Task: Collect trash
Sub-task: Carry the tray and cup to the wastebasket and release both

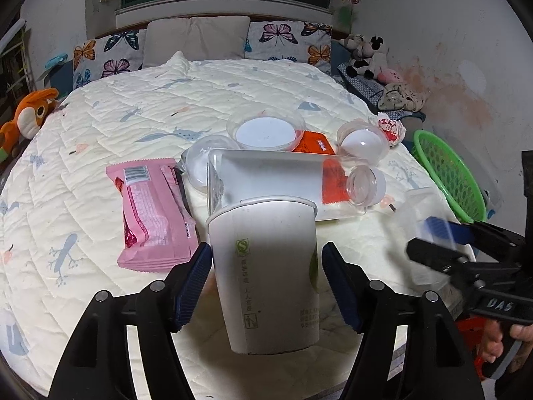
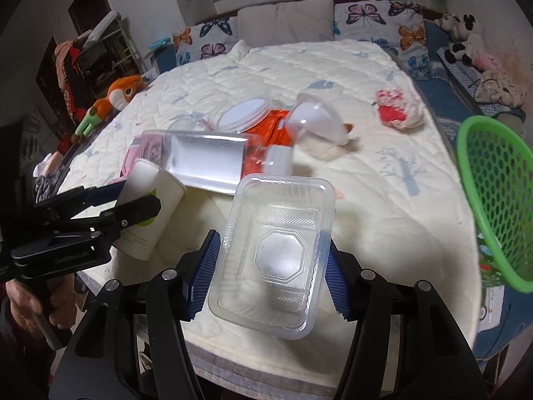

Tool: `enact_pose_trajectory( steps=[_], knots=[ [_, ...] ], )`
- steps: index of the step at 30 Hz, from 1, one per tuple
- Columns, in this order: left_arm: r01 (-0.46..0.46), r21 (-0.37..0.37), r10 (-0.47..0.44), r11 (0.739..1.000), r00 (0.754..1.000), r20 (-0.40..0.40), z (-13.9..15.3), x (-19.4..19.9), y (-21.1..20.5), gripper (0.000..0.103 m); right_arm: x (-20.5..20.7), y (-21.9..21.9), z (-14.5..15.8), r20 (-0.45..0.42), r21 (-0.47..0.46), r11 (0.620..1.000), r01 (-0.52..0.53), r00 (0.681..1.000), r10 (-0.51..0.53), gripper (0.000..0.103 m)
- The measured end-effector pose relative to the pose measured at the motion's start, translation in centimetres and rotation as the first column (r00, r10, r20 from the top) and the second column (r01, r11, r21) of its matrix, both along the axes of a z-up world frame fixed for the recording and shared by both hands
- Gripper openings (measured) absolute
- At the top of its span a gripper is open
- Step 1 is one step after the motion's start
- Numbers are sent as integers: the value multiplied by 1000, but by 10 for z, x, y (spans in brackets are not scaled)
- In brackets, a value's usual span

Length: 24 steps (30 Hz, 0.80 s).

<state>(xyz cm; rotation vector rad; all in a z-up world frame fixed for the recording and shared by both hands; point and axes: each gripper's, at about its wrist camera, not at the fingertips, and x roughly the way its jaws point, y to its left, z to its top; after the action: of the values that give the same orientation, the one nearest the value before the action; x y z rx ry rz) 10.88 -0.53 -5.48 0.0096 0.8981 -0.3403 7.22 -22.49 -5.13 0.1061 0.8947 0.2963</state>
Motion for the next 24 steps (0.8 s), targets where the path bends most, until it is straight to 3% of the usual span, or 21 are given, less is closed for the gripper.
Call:
enact_pose_trajectory(
  steps=[10, 24],
  knots=[
    [0, 10, 0, 1000, 999, 47, 10, -18, -4, 60, -8, -38, 12, 30, 36, 997, 67, 997, -69, 60],
    [161, -59, -153, 985, 980, 127, 50, -31, -54, 60, -11, -123, 14, 46, 64, 966, 251, 966, -254, 60]
  ],
)
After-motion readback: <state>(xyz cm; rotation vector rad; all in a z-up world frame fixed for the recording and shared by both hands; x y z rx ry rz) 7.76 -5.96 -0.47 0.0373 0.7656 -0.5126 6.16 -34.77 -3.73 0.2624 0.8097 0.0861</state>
